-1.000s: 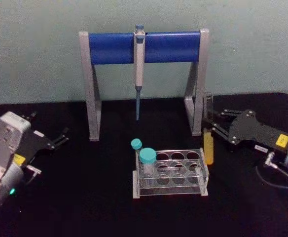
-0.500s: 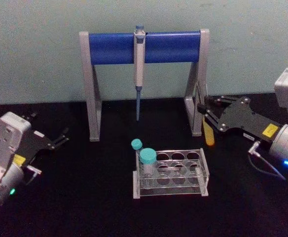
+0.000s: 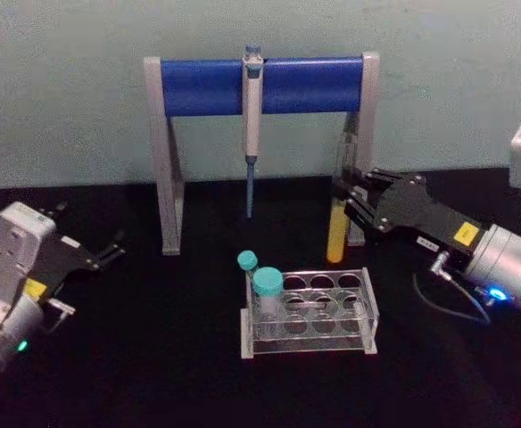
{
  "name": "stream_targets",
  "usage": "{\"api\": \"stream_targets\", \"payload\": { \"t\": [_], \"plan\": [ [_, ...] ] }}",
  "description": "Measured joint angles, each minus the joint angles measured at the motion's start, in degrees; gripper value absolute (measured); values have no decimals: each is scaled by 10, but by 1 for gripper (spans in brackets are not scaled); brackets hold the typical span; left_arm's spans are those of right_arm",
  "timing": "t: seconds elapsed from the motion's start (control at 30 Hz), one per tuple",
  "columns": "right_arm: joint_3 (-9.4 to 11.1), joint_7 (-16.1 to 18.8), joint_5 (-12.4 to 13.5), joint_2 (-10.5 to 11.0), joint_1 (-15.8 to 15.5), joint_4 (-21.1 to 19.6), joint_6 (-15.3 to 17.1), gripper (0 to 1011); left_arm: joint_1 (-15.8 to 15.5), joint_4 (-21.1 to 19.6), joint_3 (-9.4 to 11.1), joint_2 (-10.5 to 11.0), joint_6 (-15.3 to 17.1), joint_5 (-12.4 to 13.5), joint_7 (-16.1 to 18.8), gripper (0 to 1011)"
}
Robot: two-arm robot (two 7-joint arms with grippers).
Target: Pick up the test tube from the test tube rack, shake it, then place it back into the test tube rack.
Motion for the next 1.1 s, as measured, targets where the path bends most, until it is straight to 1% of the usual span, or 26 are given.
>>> {"api": "stream_targets", "payload": {
  "t": [0.07, 0.17, 0.2, 0.27, 0.33, 0.37, 0.5, 0.53, 0.6, 0.7, 0.77, 0.8, 0.9, 0.93, 1.0, 1.03, 1.1],
  "plan": [
    [-1, 15, 16, -1, 2, 5, -1, 228, 0, 0, 0, 0, 0, 0, 0, 1001],
    [-4, 46, 50, 2, 5, 9, 4, 228, 0, 0, 0, 0, 0, 0, 0, 1001],
    [-4, 46, 50, 2, 5, 9, 4, 228, 0, 0, 0, 0, 0, 0, 0, 1001],
    [-6, 64, 72, 11, 4, 8, 12, 228, 0, 0, 0, 0, 0, 0, 0, 1001],
    [-6, 70, 80, 16, 1, 5, 16, 228, 0, 0, 0, 0, 0, 0, 0, 1001],
    [-6, 72, 86, 23, -2, 0, 20, 228, 0, 0, 0, 0, 0, 0, 0, 1001],
    [-3, 72, 94, 39, -11, -11, 28, 228, 0, 0, 0, 0, 0, 0, 0, 1001],
    [-1, 69, 96, 49, -16, -18, 32, 228, 0, 0, 0, 0, 0, 0, 0, 1001],
    [3, 59, 96, 61, -23, -27, 36, 228, 0, 0, 0, 0, 0, 0, 0, 1001],
    [7, 46, 96, 74, -30, -36, 40, 228, 0, 0, 0, 0, 0, 0, 0, 1001],
    [10, 31, 92, 83, -34, -43, 43, 228, 0, 0, 0, 0, 0, 0, 0, 1001],
    [12, 18, 85, 88, -37, -47, 44, 228, 0, 0, 0, 0, 0, 0, 0, 1001],
    [14, 0, 72, 90, -39, -52, 44, 228, 0, 0, 0, 0, 0, 0, 0, 1001],
    [14, -13, 61, 90, -40, -54, 43, 228, 0, 0, 0, 0, 0, 0, 0, 1001],
    [14, -26, 49, 89, -39, -55, 42, 228, 0, 0, 0, 0, 0, 0, 0, 1001],
    [14, -37, 35, 86, -38, -57, 40, 228, 0, 0, 0, 0, 0, 0, 0, 1001],
    [14, -50, 20, 81, -37, -57, 37, 228, 0, 0, 0, 0, 0, 0, 0, 1001]
  ]
}}
